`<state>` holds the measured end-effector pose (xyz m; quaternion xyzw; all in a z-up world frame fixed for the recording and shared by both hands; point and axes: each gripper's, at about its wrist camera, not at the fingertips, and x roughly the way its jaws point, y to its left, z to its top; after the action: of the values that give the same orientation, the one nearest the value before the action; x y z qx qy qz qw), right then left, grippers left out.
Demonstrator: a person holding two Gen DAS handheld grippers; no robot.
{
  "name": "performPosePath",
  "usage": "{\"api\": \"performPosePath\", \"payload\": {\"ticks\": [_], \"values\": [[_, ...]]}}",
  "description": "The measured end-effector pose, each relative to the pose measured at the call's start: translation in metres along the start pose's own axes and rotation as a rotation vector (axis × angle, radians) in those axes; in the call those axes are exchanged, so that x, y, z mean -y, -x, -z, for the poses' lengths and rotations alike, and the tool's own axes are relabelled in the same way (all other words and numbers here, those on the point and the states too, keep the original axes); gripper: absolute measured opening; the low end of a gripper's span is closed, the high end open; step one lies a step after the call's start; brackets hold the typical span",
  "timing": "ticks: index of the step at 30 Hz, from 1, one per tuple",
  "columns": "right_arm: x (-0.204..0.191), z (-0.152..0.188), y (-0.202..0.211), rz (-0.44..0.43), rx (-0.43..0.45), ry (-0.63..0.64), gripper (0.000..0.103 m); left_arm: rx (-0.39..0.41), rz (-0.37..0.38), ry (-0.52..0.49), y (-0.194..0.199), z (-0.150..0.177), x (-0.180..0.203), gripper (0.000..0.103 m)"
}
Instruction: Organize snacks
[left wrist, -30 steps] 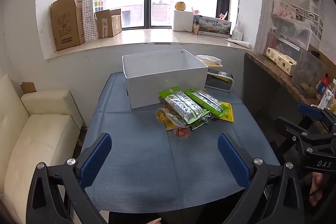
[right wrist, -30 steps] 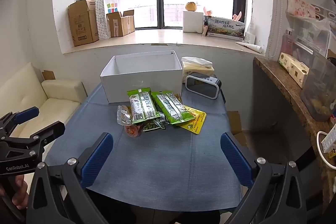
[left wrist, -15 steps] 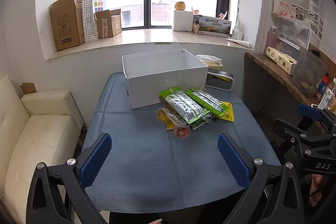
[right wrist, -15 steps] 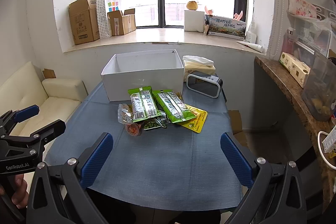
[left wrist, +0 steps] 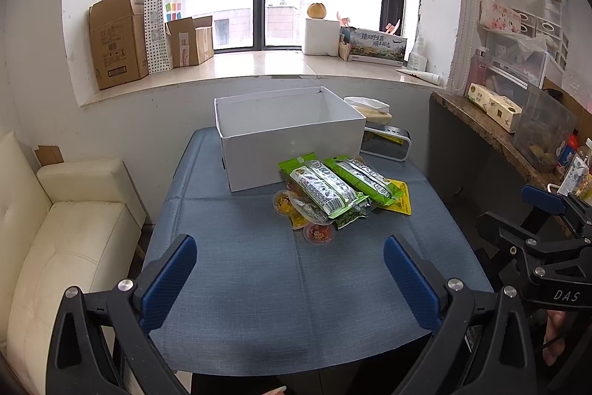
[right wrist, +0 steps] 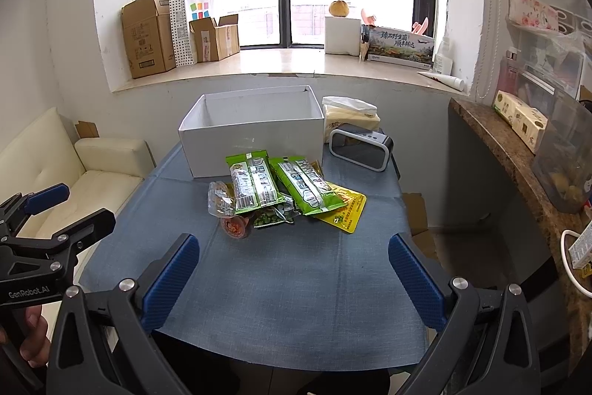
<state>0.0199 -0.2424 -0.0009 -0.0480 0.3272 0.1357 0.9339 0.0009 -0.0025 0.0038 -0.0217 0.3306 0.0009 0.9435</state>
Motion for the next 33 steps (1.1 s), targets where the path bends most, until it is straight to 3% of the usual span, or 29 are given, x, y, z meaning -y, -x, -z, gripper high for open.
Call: {"api": "performPosePath", "payload": {"ticks": [33], "values": [[-0.0046, 0.0035, -0.0041, -0.011, -0.015, 0.020, 0.103, 0.004, 0.022, -0.004, 0.0001, 0.0058, -0.0001, 0.103]]}}
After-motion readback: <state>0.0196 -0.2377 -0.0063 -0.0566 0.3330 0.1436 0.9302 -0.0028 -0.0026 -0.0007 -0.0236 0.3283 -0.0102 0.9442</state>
